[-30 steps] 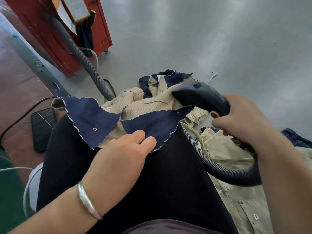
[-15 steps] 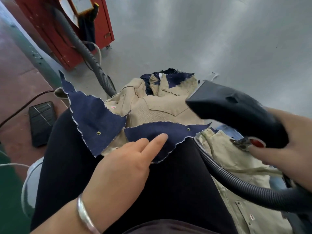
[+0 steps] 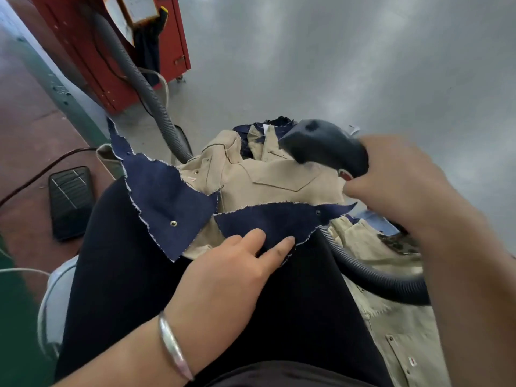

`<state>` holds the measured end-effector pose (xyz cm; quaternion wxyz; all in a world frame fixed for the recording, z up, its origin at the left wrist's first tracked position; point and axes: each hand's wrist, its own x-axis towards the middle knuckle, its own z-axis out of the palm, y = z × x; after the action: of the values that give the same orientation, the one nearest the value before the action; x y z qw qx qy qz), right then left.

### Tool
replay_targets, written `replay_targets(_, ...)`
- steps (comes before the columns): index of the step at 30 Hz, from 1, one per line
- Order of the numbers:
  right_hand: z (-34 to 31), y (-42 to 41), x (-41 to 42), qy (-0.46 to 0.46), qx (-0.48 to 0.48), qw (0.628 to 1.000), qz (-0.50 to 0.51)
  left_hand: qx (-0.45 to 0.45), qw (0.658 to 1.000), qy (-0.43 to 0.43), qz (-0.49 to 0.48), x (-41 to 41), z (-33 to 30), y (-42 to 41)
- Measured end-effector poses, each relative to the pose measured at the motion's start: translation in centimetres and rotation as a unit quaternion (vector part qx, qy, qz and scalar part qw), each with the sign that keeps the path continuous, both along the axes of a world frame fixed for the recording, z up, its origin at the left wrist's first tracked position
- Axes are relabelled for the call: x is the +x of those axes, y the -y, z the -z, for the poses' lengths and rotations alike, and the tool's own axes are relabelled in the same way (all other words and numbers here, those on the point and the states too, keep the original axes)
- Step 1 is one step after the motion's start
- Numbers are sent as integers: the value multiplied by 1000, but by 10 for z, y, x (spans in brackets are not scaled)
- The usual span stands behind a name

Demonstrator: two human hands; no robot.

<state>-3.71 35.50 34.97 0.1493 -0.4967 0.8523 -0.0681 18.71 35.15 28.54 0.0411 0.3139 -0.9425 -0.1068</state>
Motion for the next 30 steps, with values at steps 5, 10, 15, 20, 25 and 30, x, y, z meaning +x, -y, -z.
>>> replay_targets(5,-29,-13,-39,70,-80,993,49,1,999,-28,-18,-14,-4,1)
replay_targets(10,-37,-68,-37,-7,31,997,-68,-19,999,-39,-10,-12,1,-1)
replay_targets(15,-24,-74,-4,34,98,991,-88,-33,997,-64,0,-7,8,-4)
replay_targets(20,-22,-36,2,-16,111,989,-101,-34,998,-56,-2,-9,9,1)
replay_targets(25,-10,10,0,-4,50,997,-54,-9,999,-50,-9,-13,9,2)
replay_targets(30,-2,19,-20,56,-39,995,73,31,997,-71,-17,-5,15,-1)
